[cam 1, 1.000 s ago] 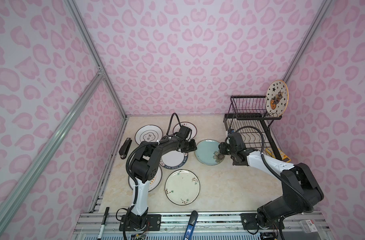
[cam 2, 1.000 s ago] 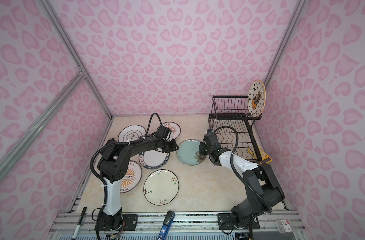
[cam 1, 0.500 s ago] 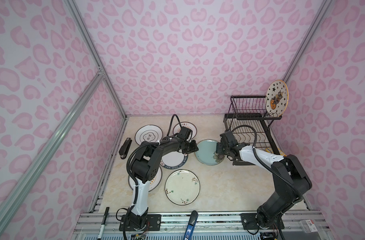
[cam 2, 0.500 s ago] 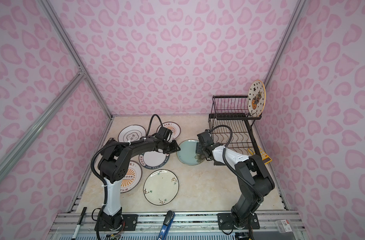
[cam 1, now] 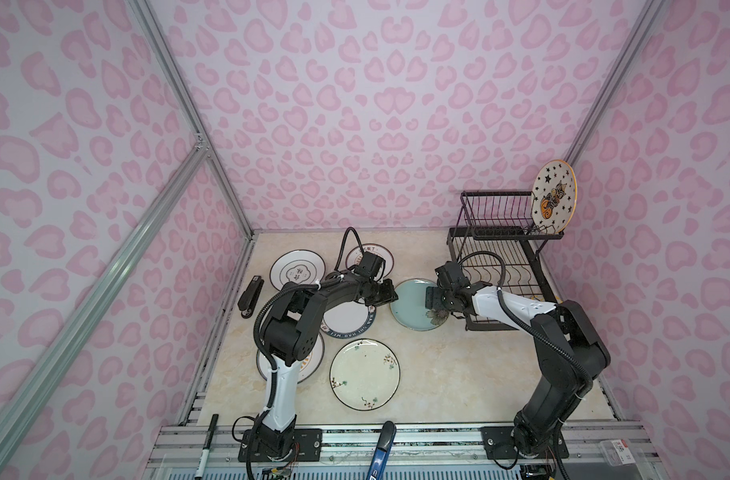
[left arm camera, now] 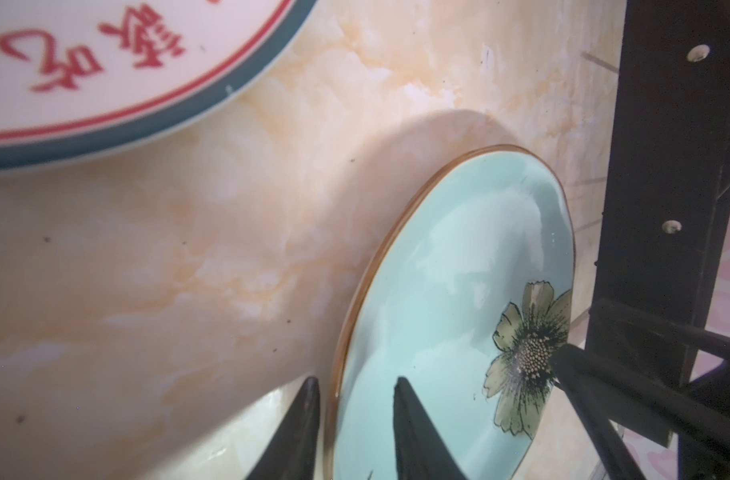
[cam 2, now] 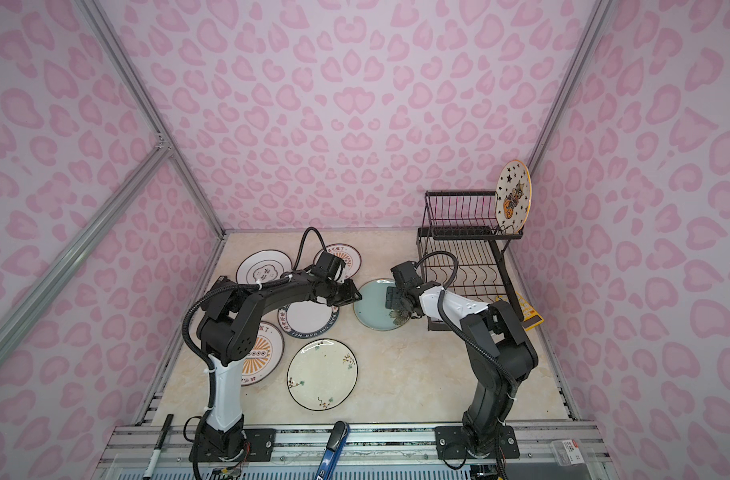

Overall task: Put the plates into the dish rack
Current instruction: 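Lower the right gripper onto the green plate's rim nearest the rack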

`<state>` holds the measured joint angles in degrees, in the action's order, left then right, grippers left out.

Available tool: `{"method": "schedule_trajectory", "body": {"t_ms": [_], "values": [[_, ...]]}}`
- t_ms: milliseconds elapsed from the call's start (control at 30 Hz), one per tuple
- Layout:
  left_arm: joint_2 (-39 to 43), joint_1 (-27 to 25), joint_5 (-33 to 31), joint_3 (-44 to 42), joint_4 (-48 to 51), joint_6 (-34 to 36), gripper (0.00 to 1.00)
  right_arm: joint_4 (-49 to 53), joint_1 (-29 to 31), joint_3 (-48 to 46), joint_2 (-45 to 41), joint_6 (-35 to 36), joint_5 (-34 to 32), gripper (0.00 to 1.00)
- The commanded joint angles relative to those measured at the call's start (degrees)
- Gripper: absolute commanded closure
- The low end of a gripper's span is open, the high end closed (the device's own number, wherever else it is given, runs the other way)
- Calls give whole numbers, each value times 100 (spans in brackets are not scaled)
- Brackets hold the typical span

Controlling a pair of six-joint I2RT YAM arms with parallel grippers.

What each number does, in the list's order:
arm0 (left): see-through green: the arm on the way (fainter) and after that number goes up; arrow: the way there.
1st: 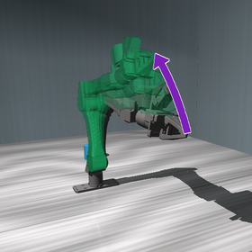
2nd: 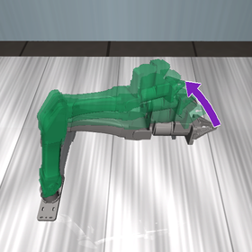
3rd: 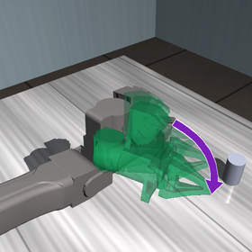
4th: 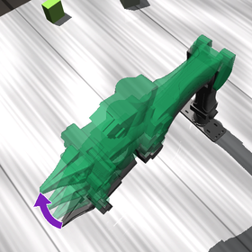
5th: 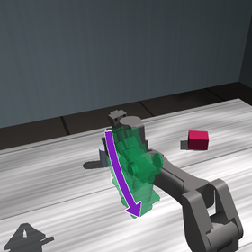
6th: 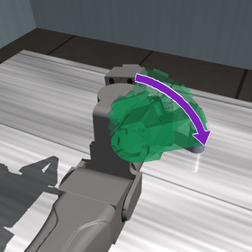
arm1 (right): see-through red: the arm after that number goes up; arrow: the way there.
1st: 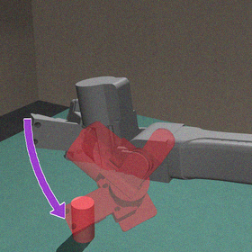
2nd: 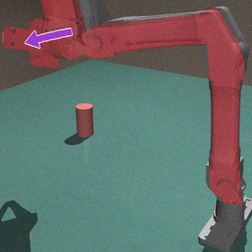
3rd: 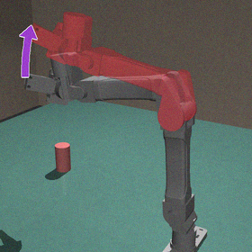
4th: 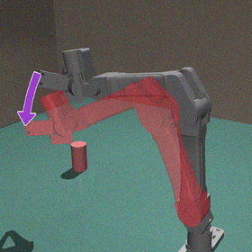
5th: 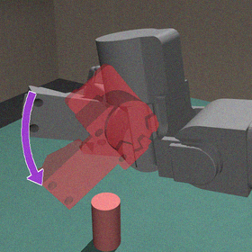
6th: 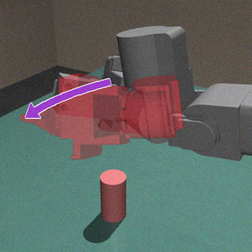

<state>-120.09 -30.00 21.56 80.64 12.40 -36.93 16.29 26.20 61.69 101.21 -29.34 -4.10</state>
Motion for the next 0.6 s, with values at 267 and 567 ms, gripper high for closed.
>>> {"method": "schedule_trajectory", "body": {"t_ms": [267,567], "values": [[-126,0,109,114,128,28,67,5,7,139,272,-1,422,12],[-232,-13,201,213,139,36,66,-168,-34,164,418,-40,912,14]]}}
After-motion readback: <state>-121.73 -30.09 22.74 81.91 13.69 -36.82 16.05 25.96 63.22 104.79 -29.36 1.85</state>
